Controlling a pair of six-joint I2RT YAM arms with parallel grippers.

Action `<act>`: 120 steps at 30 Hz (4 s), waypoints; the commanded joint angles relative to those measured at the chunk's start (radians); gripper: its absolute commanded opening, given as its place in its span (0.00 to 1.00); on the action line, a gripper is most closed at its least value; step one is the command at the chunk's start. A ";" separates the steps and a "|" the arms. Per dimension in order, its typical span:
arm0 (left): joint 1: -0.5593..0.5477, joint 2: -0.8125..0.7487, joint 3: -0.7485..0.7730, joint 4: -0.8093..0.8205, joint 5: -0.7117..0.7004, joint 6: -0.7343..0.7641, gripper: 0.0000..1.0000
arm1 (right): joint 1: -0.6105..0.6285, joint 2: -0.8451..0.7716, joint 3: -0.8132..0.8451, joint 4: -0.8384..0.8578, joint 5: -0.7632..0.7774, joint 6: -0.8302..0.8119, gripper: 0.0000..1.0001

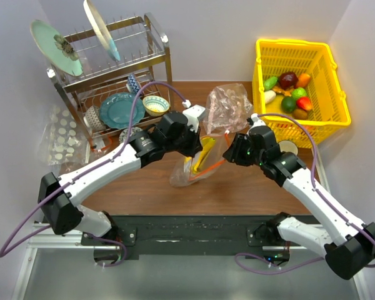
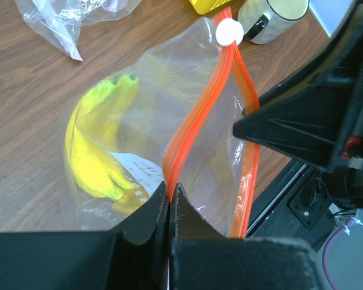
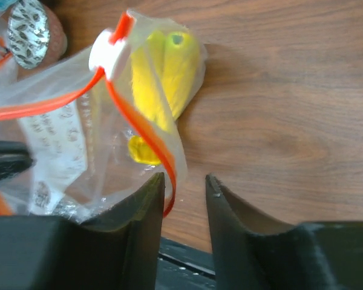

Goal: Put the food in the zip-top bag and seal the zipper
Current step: Adjust the zipper food storage bag at the center of the board, then pick up the fake fruit from the bin.

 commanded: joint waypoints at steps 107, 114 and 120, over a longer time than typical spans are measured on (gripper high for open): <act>0.044 -0.087 -0.182 0.120 -0.255 0.270 0.00 | -0.711 0.919 0.838 -0.097 0.223 -0.273 0.49; 0.042 -0.097 -0.182 0.119 -0.247 0.269 0.00 | -0.710 0.669 0.758 -0.083 0.091 -0.273 0.52; 0.044 -0.107 -0.182 0.117 -0.234 0.266 0.00 | -0.711 0.461 0.660 -0.039 -0.136 -0.219 0.54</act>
